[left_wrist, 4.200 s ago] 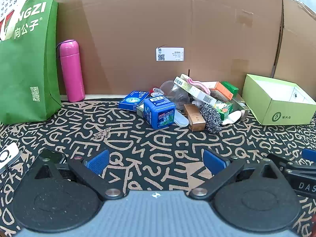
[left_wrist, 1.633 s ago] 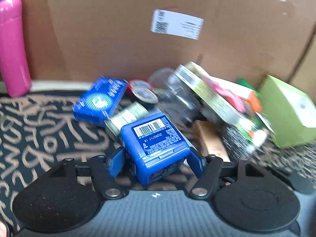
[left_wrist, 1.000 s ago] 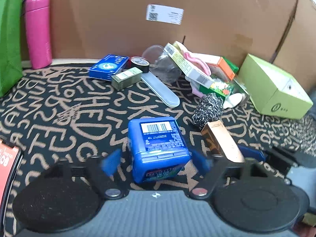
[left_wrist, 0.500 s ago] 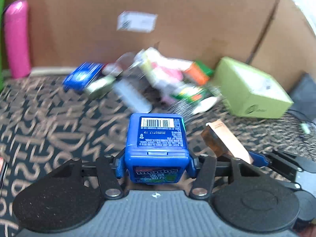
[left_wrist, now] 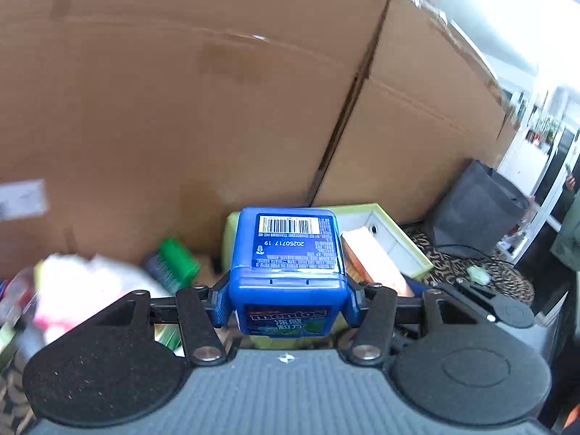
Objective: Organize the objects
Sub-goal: 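Carry both items over the green shoebox and open both tools to drop them, then move both tools back toward the pile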
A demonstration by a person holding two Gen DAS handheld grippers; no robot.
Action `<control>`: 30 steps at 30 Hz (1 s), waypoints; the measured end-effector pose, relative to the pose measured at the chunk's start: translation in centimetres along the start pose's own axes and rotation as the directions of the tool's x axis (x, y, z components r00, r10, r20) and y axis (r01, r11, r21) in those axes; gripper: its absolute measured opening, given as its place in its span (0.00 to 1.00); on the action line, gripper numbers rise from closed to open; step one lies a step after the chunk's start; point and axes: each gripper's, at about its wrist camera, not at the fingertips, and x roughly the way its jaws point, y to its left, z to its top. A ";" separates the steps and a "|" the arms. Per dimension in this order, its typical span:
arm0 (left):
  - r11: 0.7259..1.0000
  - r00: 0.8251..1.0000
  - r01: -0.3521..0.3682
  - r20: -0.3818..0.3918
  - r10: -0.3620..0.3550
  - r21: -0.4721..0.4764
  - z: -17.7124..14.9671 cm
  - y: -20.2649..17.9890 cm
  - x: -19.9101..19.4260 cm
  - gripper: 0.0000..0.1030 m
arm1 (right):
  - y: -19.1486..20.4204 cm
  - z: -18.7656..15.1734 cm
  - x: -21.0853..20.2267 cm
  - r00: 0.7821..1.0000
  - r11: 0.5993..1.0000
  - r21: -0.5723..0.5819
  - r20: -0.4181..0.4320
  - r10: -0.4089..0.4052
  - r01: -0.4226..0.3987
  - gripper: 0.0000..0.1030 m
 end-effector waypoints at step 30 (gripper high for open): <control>0.993 0.984 -0.113 0.136 0.114 -0.017 -2.7 -0.4 -2.5 0.94 | -2.5 -0.7 -1.8 0.994 0.999 0.046 0.107 -0.021 0.016 1.00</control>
